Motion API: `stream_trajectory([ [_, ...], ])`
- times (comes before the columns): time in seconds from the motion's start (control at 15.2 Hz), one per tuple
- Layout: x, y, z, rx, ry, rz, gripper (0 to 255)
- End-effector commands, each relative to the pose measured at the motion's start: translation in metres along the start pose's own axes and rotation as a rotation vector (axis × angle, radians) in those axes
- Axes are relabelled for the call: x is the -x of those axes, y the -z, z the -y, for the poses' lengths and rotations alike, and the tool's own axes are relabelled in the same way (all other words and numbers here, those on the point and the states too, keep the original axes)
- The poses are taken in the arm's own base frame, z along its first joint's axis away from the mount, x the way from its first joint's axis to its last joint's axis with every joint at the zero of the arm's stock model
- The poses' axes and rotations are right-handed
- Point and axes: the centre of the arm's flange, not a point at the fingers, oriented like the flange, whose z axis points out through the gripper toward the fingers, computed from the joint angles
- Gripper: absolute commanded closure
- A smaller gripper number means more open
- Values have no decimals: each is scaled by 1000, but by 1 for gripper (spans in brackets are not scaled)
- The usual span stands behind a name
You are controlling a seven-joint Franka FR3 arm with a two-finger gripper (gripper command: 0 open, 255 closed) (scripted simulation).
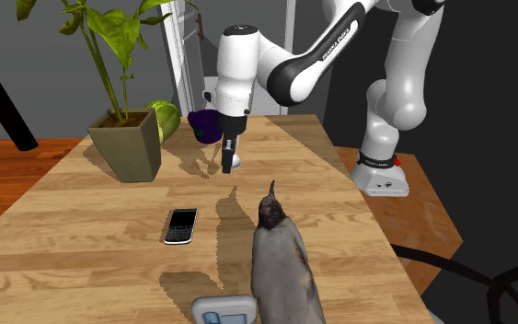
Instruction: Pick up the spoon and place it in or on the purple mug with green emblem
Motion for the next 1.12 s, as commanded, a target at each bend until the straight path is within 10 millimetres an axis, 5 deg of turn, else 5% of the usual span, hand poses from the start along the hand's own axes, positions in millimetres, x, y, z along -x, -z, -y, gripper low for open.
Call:
stream_trajectory([
  [0.0, -2, 11, -1, 0, 0, 0, 255],
  [1.06, -15, 95, -4, 0, 0, 0, 255],
])
